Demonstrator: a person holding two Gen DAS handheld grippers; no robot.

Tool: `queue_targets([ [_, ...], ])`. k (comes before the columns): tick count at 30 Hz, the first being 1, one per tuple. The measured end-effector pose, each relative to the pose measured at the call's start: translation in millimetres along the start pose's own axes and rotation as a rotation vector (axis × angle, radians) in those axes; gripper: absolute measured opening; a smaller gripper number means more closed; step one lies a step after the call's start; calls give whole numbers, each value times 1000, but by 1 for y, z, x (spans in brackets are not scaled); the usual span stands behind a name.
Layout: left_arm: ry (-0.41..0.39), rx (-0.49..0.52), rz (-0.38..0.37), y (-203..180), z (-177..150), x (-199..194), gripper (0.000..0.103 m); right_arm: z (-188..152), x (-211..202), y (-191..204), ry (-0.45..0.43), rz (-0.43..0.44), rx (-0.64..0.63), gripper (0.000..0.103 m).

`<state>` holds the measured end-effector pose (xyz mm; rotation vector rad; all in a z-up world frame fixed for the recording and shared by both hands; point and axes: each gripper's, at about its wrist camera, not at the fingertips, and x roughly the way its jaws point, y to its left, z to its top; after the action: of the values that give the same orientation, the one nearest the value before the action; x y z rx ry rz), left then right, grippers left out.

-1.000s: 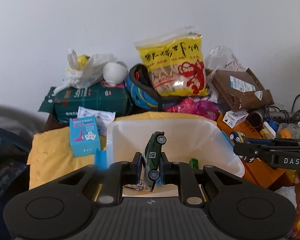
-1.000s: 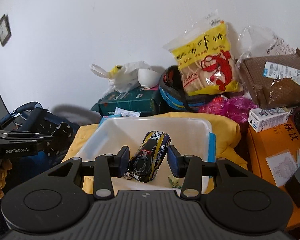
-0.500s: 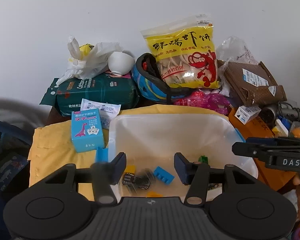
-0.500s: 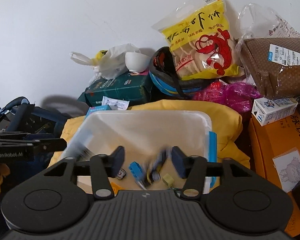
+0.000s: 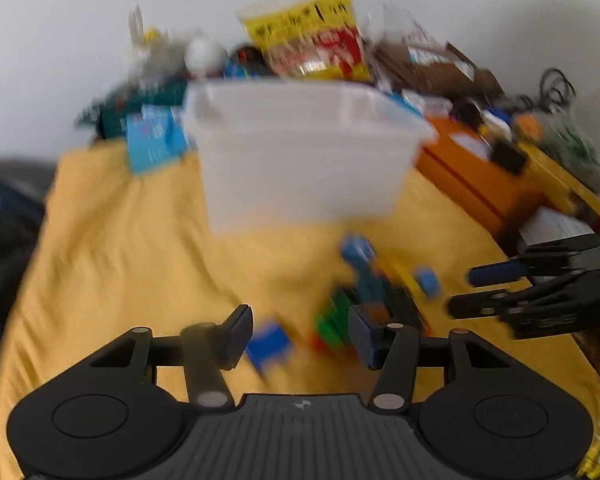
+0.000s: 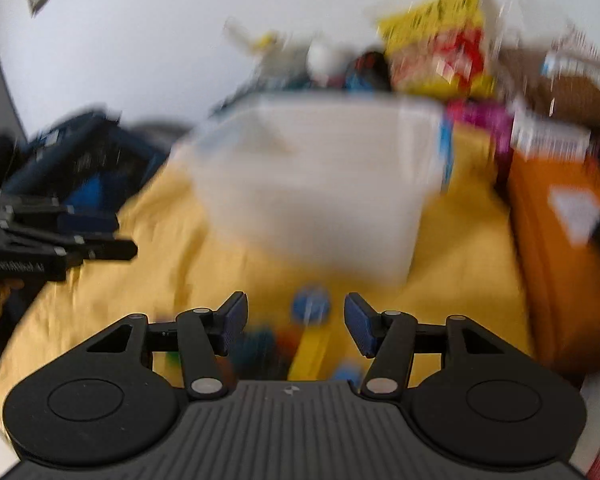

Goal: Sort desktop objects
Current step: 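Grasp the brown cardboard block with the left tool while the right tool grasps the orange brick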

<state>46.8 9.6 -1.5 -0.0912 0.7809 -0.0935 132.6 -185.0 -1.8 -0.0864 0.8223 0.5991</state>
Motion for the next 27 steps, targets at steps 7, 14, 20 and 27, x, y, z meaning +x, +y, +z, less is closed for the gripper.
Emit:
queue_targets([
  [7,121,-46,-91,-32,-50,21,57,-51,8,6,88,-30,40,52],
  [14,122,-78,-72,-35,-50,47,48,-56,4,0,94,-55,6,52],
  [20,98,-50,-25,-27,-50,36,47,-51,18,11,89,-39,-36,53],
  [27,76,-71,17,-10,-52,16,47,-46,49,32,86,-59,-109,50],
])
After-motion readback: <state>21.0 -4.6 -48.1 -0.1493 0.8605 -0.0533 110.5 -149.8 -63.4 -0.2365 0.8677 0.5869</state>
